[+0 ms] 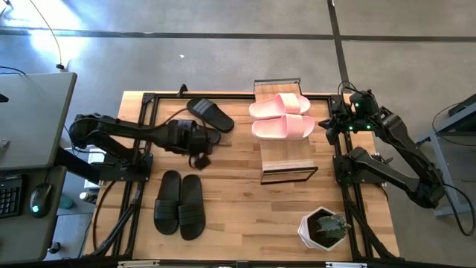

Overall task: Pick and place slides into the shelf
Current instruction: Put the black slide under the shelf

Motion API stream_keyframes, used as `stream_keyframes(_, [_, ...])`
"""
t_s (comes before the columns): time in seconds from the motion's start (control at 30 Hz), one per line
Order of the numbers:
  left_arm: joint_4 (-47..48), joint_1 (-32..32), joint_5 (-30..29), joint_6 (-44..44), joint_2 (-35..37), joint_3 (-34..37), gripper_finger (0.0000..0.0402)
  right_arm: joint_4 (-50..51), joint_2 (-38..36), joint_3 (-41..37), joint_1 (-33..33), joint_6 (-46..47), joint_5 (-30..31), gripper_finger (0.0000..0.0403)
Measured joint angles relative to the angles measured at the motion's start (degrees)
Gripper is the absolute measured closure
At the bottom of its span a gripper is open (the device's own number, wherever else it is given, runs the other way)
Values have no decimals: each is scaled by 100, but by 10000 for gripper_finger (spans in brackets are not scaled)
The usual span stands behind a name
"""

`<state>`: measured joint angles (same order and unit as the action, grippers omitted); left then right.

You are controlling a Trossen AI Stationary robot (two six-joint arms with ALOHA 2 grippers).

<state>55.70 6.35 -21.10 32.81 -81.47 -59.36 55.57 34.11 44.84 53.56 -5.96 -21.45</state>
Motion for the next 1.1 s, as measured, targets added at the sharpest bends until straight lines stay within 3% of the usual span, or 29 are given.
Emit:
stream_keyframes(0.1, [110, 187, -1612, 523, 0, -243, 396, 0, -1, 0, 0, -3, 0, 402])
stream_keyframes(0.17, [93, 446, -1858, 437, -15, -317, 396, 0, 0, 0, 2, -4, 2, 402])
stream_keyframes(0.53, [93, 1956, -828, 36, -555, -181, 396, -11, 0, 0, 0, -45, 1, 402])
stream_keyframes(1.1, [-10, 2028, -785, -550, -1099, -181, 396, -9, 0, 0, 1, -52, 2, 402])
